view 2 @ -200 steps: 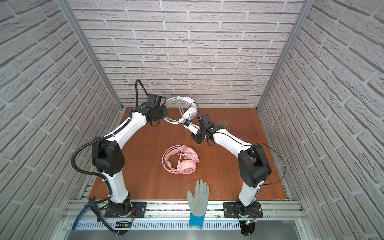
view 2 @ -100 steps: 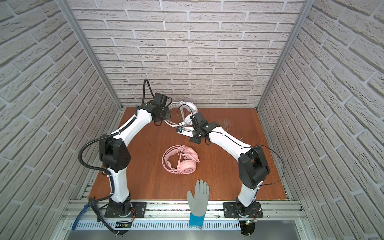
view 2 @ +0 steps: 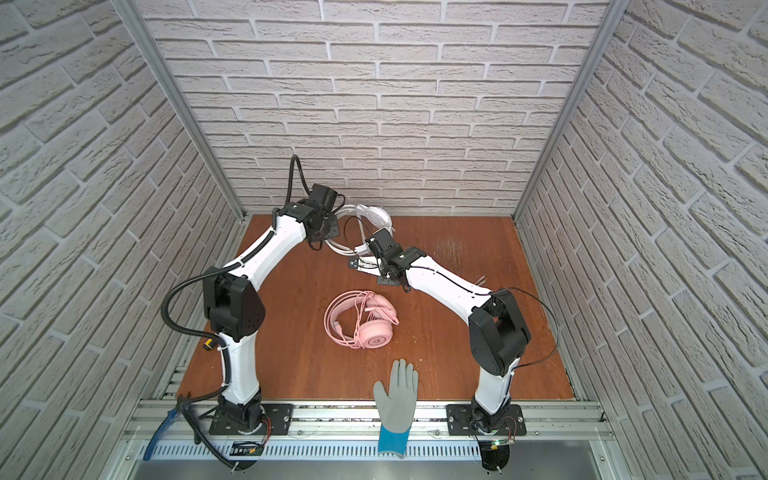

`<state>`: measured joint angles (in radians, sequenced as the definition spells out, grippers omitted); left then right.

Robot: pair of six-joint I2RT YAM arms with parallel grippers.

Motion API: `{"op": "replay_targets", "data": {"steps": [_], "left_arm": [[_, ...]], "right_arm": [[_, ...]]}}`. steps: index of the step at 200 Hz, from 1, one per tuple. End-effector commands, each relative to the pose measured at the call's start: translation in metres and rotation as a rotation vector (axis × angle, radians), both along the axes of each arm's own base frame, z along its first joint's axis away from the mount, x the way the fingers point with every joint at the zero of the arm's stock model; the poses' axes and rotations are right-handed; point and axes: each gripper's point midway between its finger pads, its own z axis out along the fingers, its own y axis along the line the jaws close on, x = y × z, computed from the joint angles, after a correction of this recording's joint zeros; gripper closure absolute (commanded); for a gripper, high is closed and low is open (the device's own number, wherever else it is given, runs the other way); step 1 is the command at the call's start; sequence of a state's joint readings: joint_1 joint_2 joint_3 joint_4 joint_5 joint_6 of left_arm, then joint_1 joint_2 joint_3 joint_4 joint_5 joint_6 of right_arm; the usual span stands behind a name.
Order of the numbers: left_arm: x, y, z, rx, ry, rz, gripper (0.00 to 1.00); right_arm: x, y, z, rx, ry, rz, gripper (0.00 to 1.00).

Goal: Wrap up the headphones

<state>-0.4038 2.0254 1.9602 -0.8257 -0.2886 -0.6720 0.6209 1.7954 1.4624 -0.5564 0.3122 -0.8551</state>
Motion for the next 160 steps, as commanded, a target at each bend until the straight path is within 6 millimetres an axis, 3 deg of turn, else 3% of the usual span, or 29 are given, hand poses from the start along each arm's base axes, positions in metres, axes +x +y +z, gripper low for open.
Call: {"op": "replay_targets", "data": {"steps": [1, 34, 73, 160], "left_arm": [[0.014, 0.017, 0.043, -0.061, -0.159, 0.079, 1.0], [0.012, 0.022, 0.045, -0.084, -0.168, 0.073, 1.0], [0.013, 0.02, 0.036, -0.114, -0.156, 0.059, 1.0], [0.018, 0.012, 0.023, -0.146, -0.134, 0.036, 1.0]], "right_arm": [[-0.001, -0.013, -0.001, 0.088, 0.0, -0.119, 0.94], [-0.014, -0.003, -0.026, 0.323, 0.187, -0.189, 0.86], [-0.003, -0.003, -0.043, 0.468, 0.31, -0.291, 0.77], [-0.002, -0.043, -0.04, 0.599, 0.394, -0.451, 0.57]]}}
